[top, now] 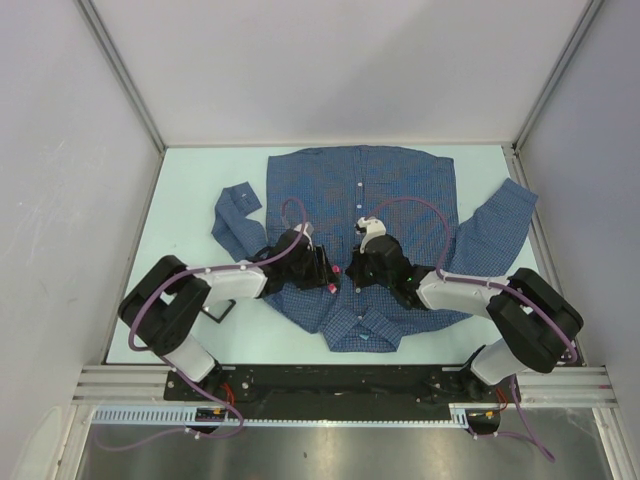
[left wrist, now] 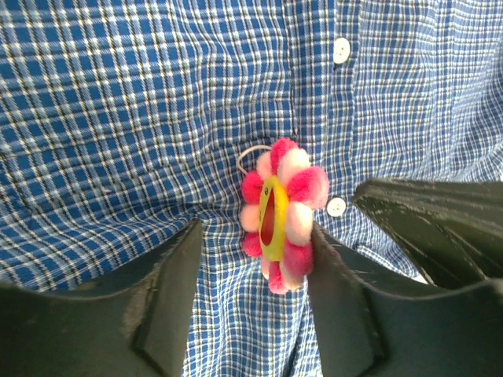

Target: Remove the brooch from the garment

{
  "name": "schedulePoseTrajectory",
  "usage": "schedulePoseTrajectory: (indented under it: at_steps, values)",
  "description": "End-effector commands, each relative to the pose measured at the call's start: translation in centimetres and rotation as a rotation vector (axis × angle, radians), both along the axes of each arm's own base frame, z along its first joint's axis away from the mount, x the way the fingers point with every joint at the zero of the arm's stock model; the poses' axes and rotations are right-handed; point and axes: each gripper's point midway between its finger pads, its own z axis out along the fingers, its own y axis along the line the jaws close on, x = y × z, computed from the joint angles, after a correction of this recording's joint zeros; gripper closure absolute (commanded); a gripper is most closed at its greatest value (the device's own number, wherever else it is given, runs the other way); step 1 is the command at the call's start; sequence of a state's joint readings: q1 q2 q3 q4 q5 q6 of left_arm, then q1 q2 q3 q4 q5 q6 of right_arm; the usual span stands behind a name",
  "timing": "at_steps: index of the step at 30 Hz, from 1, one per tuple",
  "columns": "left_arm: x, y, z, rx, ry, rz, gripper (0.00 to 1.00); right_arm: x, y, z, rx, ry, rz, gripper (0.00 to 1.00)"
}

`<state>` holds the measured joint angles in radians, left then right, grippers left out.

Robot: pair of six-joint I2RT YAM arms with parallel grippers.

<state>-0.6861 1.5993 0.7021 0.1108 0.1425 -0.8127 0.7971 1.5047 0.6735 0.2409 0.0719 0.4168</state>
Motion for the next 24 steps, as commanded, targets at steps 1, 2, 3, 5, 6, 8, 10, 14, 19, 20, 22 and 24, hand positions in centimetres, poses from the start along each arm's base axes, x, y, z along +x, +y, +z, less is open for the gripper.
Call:
schedulePoseTrajectory:
  at_steps: [1, 2, 3, 5, 6, 8, 10, 14, 19, 20, 22, 24]
  values:
    - [1.1, 0.4, -0.5, 0.057, -0.025, 0.042, 0.46, 0.4, 0.1, 0.9, 0.023, -0.022, -0.008, 1.0]
    - [1.1, 0.4, -0.7, 0.06, -0.023, 0.045, 0.47, 0.3, 0.2, 0.8, 0.025, -0.018, -0.004, 1.0]
    - [1.1, 0.4, -0.7, 0.062, -0.024, 0.044, 0.48, 0.3, 0.4, 0.8, 0.031, -0.017, -0.003, 1.0]
    - [1.1, 0.4, -0.8, 0.063, -0.024, 0.047, 0.47, 0.3, 0.4, 0.5, 0.028, -0.012, 0.001, 1.0]
    - [1.2, 0.5, -0.8, 0.068, -0.027, 0.049, 0.48, 0.2, 0.5, 0.4, 0.03, -0.007, 0.003, 1.0]
    - [1.4, 0.7, -0.8, 0.075, -0.034, 0.06, 0.5, 0.2, 0.6, 0.2, 0.031, -0.002, 0.006, 1.0]
    - [1.4, 0.8, -0.7, 0.078, -0.04, 0.069, 0.54, 0.1, 0.8, 0.2, 0.036, 0.001, 0.013, 1.0]
    - [1.4, 0.7, -0.8, 0.09, -0.041, 0.067, 0.61, 0.1, 1.2, 0.3, 0.055, 0.001, 0.023, 1.0]
    - [1.3, 0.4, -0.7, 0.093, -0.048, 0.043, 0.77, 0.1, 1.7, -0.5, 0.052, 0.016, 0.042, 1.0]
    - [1.3, 0.4, -0.7, 0.093, -0.05, 0.042, 0.79, 0.0, 1.8, -0.5, 0.051, 0.014, 0.045, 1.0]
    - [1.1, 0.2, -0.6, 0.084, -0.051, 0.03, 0.83, -0.2, 2.0, -0.6, 0.04, 0.009, 0.054, 1.0]
    - [1.0, 0.2, -0.5, 0.077, -0.055, 0.026, 0.86, -0.1, 2.1, -0.6, 0.04, 0.005, 0.056, 1.0]
